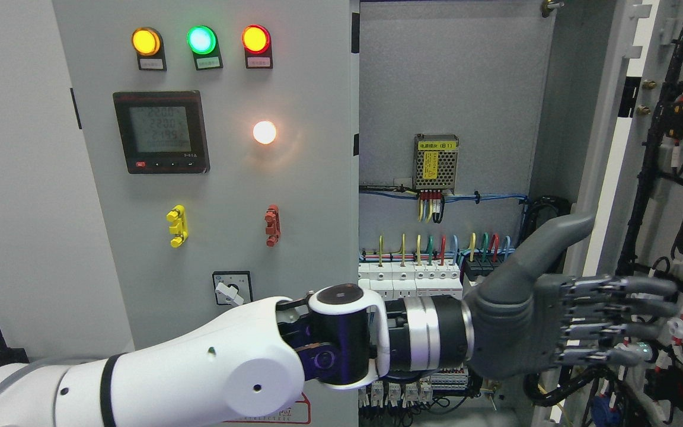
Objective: Open door with both hands
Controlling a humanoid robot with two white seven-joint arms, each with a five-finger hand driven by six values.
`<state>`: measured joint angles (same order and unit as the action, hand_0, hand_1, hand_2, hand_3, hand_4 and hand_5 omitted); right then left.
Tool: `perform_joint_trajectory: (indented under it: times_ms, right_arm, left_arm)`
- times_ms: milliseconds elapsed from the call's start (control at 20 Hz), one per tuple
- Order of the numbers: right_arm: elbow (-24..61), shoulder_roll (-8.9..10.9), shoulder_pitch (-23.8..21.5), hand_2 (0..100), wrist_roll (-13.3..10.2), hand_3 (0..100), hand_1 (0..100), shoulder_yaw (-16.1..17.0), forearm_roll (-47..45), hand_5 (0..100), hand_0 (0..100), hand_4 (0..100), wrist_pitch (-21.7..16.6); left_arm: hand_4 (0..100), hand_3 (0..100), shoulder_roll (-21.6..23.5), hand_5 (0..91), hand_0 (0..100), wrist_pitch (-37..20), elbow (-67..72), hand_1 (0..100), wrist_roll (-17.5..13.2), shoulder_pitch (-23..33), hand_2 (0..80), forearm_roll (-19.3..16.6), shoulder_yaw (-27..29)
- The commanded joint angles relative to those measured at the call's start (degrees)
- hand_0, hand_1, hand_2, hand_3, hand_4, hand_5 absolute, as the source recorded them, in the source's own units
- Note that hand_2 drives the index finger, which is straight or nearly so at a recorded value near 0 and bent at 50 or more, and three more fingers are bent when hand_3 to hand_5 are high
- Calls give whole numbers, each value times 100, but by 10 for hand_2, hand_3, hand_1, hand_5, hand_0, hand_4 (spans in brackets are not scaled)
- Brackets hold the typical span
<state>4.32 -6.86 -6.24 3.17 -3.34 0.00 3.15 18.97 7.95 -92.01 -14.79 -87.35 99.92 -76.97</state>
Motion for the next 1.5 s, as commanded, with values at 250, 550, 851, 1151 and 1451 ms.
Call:
perform_joint_trajectory:
  times_ms: [250, 550, 851, 1151, 1451]
  right_arm:
    - [-2, 0, 0, 0, 0, 0, 0, 0, -185, 0, 0, 0, 2]
    - [-2, 0, 0, 0, 0, 0, 0, 0, -185, 0, 0, 0, 2]
    - [-2, 0, 0, 0, 0, 0, 0, 0, -185, 0, 0, 0, 2]
    - [-2, 0, 0, 0, 0, 0, 0, 0, -185, 0, 0, 0, 2]
    - [-2, 0, 0, 0, 0, 0, 0, 0, -185, 0, 0, 0, 2]
  left_arm:
    - [33, 0, 3357, 0, 0, 251, -1433, 0, -1113, 1798, 0, -902, -11]
    - [32, 0, 4473, 0, 0, 172, -1443, 0, -1299, 3266, 0, -1913, 24]
    - [33, 0, 5423, 0, 0, -223, -1329, 0, -1290, 4453, 0, -2678, -2]
    - [33, 0, 5776, 0, 0, -250, -846, 0, -1246, 5341, 0, -2889, -73]
    - [32, 0, 5548, 0, 0, -995, 103, 0, -1097, 6343, 0, -3320, -362]
